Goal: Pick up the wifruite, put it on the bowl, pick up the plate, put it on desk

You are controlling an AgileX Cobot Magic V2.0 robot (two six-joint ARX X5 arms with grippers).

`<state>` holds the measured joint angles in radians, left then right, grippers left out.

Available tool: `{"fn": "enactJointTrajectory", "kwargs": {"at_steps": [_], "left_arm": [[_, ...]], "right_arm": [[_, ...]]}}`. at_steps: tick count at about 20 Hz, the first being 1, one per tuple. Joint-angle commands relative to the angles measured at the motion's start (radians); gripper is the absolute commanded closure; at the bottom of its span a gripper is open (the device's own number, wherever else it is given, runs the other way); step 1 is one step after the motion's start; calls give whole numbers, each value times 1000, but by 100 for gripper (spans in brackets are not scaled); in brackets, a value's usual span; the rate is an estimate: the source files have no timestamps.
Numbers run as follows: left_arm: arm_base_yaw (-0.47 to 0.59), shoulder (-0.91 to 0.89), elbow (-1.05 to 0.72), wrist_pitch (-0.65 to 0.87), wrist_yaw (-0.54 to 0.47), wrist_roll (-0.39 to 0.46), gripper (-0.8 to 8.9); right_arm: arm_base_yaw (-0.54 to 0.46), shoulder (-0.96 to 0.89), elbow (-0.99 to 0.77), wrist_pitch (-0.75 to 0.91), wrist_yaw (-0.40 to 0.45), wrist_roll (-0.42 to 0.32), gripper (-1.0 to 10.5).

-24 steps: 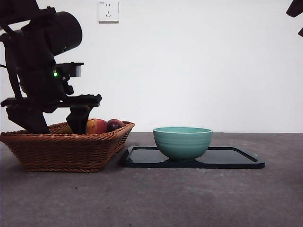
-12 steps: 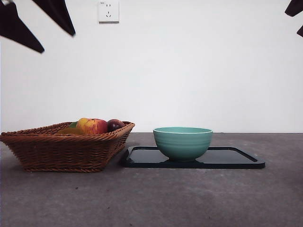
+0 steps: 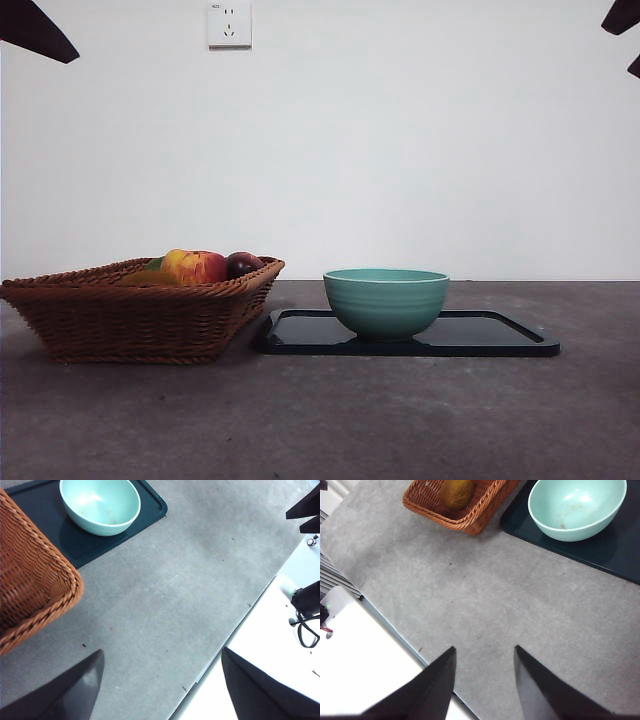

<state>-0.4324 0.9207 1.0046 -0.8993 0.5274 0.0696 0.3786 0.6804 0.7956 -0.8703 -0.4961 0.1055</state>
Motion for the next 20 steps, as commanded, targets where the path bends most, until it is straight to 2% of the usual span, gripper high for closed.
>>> {"fn": "enactJointTrajectory", "kwargs": {"at_steps": [1, 7, 9, 11, 13, 17, 20], "left_arm": [[-5, 5, 16, 3, 6, 24, 443], [-5, 5, 16, 4, 6, 27, 443], [-5, 5, 16, 4, 6, 27, 443], [-5, 5, 16, 4, 6, 27, 443], [-5, 5, 16, 6, 6, 27, 442], [-5, 5, 16, 5, 6, 27, 443], [-5, 5, 16, 4, 6, 27, 442]], "right_arm": [[5, 4, 6, 10, 0, 15, 762], [5, 4, 6, 13, 21, 43, 762], [5, 5, 6, 34, 96, 136, 719], [3, 18, 12, 91, 117, 213, 662], [3, 59, 33, 157, 149, 256, 662], [2, 232, 127, 220, 208, 268, 662], [-5, 401, 227, 240, 217, 245, 662]]}}
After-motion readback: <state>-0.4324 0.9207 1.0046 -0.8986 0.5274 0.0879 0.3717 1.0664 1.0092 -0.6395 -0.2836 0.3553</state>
